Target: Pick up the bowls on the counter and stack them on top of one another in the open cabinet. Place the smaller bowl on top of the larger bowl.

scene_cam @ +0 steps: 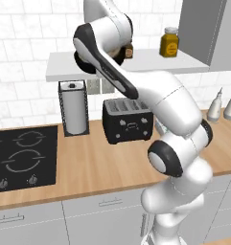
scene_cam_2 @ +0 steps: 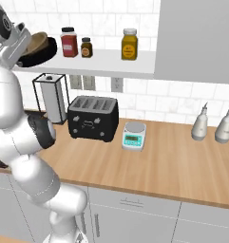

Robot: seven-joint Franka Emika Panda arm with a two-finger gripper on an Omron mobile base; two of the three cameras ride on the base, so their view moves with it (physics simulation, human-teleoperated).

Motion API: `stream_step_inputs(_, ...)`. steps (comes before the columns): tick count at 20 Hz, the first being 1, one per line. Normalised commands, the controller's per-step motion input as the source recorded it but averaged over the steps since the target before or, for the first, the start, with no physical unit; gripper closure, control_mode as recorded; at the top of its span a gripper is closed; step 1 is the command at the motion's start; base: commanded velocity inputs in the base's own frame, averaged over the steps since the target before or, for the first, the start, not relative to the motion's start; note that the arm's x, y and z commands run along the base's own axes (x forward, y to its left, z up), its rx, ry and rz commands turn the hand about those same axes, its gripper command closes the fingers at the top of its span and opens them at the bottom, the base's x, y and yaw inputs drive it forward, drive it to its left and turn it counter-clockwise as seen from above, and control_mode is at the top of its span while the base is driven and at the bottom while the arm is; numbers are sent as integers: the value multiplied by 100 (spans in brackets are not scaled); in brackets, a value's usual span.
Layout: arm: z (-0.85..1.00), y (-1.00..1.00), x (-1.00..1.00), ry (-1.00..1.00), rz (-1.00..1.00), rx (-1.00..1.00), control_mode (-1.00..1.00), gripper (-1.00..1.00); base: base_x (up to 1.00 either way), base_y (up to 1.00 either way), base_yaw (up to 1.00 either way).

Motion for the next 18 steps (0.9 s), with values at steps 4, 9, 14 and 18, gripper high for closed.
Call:
stream_step_inputs(4,-3,48,68,0,0,0,-100,100,0,0,0)
stream_step_inputs(9,-9,17,31,-1,0,0,-100,-100,0,0,0)
stream_step_inputs(14,0,-12,-1,-1,0,1,-100,-100,0,0,0)
stream_step_inputs(18,0,-17,-72,-15,0,4,-100,-100,0,0,0)
